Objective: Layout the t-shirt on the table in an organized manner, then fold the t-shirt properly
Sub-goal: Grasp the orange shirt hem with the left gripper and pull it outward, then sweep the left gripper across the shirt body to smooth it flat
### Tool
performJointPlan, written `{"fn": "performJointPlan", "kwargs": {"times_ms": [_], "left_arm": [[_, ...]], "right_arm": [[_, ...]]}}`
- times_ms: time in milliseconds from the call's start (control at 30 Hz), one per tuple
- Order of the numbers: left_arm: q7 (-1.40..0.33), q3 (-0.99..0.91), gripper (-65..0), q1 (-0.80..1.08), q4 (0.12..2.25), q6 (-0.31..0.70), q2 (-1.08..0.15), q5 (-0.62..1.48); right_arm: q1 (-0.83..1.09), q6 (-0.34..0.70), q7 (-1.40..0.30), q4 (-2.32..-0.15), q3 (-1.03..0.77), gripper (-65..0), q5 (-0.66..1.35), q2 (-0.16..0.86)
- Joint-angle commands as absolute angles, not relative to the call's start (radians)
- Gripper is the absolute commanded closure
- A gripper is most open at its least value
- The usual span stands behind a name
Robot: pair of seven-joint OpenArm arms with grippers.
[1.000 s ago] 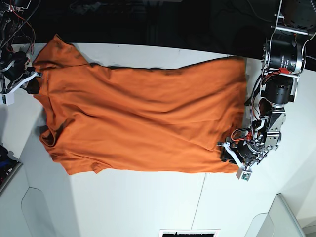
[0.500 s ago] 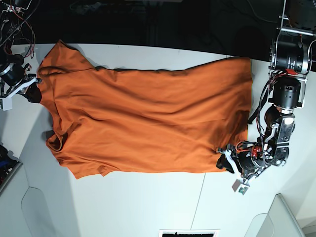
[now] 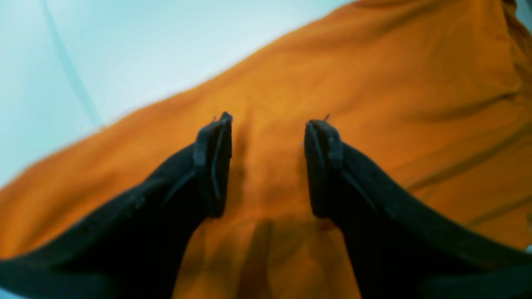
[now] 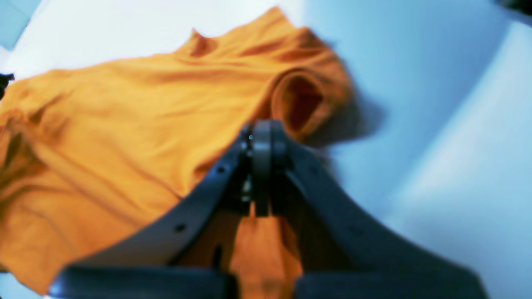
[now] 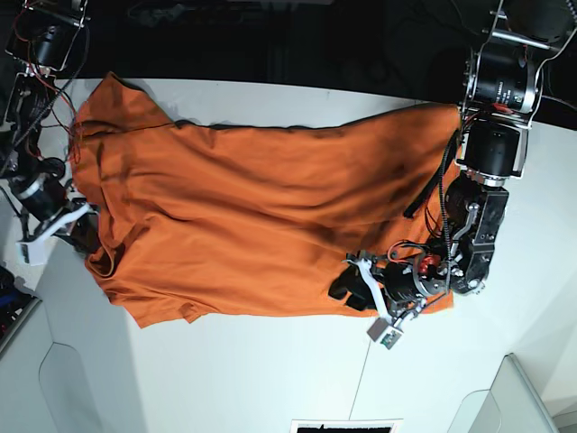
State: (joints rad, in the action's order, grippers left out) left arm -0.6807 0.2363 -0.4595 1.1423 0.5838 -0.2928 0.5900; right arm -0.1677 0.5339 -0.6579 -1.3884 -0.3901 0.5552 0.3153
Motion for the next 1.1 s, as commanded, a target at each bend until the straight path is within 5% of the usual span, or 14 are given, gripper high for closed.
{"fn": "performJointPlan", "kwargs": {"times_ms": [0,200,467,767,1067], "left_arm": [[-0.651,0.232,-30.9,-0.493,1.154,0.588,-0.275,0.61],[-0.624,0.232,-30.9,-0.508,1.145,0.588,-0.101,0.604],[-0.487,0.355,-30.9,-0.52,1.021,0.587,0.084,0.43],[-0.352,0.485,-5.0,-0.541,0.909,0.501,0.154,0.278],[-0.323,0.492,-3.8,-0.551,0.833,0.399,0.157,0.259]], "right_arm": [[-0.21,0.538,-0.632,-1.381,-0.357,0.0,0.554,0.326],[-0.229,0.514,-0.654,-1.345,-0.257,0.0,0.52,0.327],[-0.18,0.518,-0.792,-1.433,-0.402,0.0,0.611,0.336],[-0.019,0.551,-0.809,-1.534,-0.445,0.0,0.693,0.331],[0.081,0.551,-0.813,-1.572,-0.445,0.0,0.686,0.329]]}}
